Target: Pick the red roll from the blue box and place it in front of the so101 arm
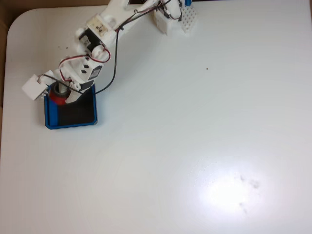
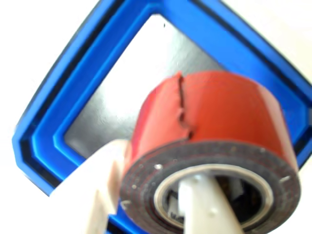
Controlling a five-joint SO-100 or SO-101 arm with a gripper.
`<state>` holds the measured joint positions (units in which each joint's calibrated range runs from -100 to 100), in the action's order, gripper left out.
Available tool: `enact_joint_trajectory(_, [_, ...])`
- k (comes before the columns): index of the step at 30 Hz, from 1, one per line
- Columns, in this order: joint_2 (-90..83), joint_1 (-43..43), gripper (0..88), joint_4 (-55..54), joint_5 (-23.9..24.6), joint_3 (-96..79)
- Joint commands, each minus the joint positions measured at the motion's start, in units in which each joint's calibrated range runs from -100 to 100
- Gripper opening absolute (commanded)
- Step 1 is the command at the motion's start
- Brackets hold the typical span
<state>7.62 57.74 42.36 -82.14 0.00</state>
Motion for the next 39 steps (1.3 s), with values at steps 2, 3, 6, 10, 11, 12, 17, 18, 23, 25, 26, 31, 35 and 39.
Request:
enact_joint_trajectory(2, [-10.21,-3.76,0.5,0.46,-0.43,2.70])
enact_joint_trajectory(3, [-11.13,-4.93,0.5,0.79,-0.52,2.70])
enact_joint_trajectory(6, [-13.39,-9.43,0.5,5.16,-0.52,2.70])
enact_joint_trajectory(10, [-15.56,-17.15,0.5,17.95,-0.52,2.79])
enact_joint_trajectory(11, [-15.56,-18.91,0.5,21.41,-0.52,2.79])
enact_joint_trajectory(12, [-15.56,-20.76,0.5,24.80,-0.52,2.79])
enact_joint_trajectory(17, [-15.31,-29.46,0.5,37.67,-0.52,2.70])
enact_joint_trajectory(18, [-15.48,-31.31,0.5,39.15,-0.52,2.70])
enact_joint_trajectory(23, [-16.48,-41.09,0.5,41.13,-0.52,1.80])
enact_joint_trajectory(25, [-17.74,-44.90,0.5,41.13,-0.52,0.18])
enact_joint_trajectory(26, [-18.32,-46.95,0.5,41.13,-0.52,-0.81])
enact_joint_trajectory(31, [-20.58,-55.06,0.5,40.31,-0.43,-9.52])
enact_joint_trajectory(35, [-21.08,-57.79,0.6,38.00,-0.25,-14.82])
enact_joint_trajectory(39, [-21.00,-57.99,0.6,32.97,-0.17,-17.70])
